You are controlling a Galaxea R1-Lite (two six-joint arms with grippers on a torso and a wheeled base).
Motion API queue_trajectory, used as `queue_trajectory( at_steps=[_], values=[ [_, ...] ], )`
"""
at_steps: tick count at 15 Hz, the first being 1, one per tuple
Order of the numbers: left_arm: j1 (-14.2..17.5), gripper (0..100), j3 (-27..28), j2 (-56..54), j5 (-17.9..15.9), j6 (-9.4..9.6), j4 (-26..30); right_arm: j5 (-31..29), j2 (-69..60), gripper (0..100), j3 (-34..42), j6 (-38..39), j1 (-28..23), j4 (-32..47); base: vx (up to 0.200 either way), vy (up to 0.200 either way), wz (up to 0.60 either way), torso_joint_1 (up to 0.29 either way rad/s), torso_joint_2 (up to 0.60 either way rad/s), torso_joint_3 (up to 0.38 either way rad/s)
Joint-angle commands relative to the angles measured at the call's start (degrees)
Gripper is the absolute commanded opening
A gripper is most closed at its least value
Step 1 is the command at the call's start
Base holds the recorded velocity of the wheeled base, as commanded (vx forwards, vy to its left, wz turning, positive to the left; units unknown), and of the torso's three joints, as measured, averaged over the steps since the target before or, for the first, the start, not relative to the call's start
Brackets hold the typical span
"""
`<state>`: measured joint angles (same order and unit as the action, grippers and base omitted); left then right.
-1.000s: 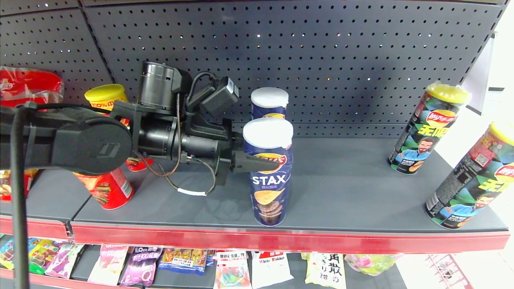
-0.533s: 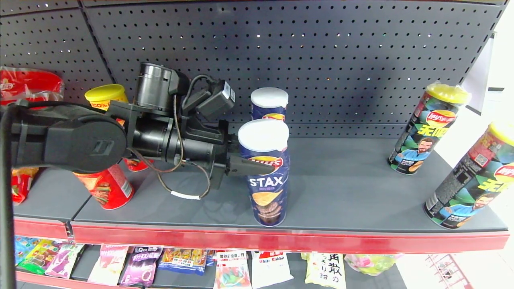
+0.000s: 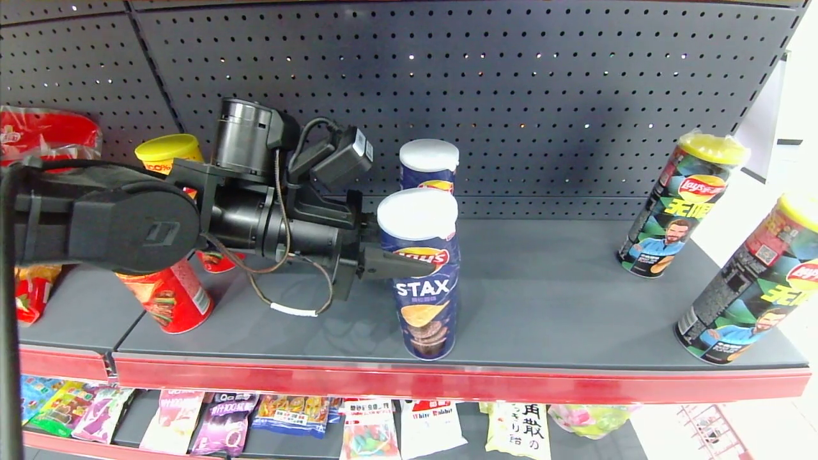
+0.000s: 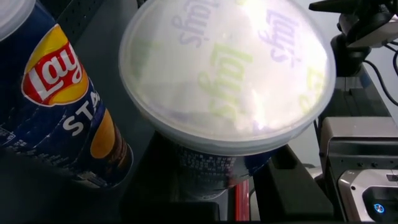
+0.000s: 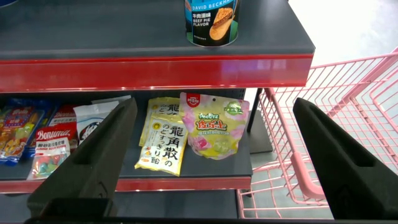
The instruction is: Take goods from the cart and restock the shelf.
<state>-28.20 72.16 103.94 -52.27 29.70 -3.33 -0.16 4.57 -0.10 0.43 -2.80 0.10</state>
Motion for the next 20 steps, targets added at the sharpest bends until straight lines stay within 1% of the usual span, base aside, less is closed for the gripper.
queue_trajectory(
  at_steps=[1,7,9,19,20],
  values=[
    [-0.02,0,0.27,-0.23,-0.02,0.01,-0.1,-0.02,0.09,100,0.01,-0.08,-0.01,-0.01,0.0,0.0,0.0,0.0,0.0,0.0],
    [-0.02,0,0.0,-0.67,0.07,0.01,0.08,-0.02,0.09,100,0.1,0.01,-0.01,-0.01,0.0,0.0,0.0,0.0,0.0,0.0],
    [-0.02,0,0.09,-0.75,0.07,0.01,1.39,-0.02,0.09,100,0.01,0.01,-0.01,-0.01,0.0,0.0,0.0,0.0,0.0,0.0],
    [-0.02,0,0.18,-0.75,-0.02,-0.08,2.45,-0.02,0.09,100,0.01,0.01,-0.01,-0.01,0.0,0.0,0.0,0.0,0.0,0.0],
    [-0.02,100,0.18,-0.75,-0.02,-0.08,2.45,-0.02,0.09,100,0.01,0.01,-0.01,-0.01,0.0,0.0,0.0,0.0,0.0,0.0]
  ],
)
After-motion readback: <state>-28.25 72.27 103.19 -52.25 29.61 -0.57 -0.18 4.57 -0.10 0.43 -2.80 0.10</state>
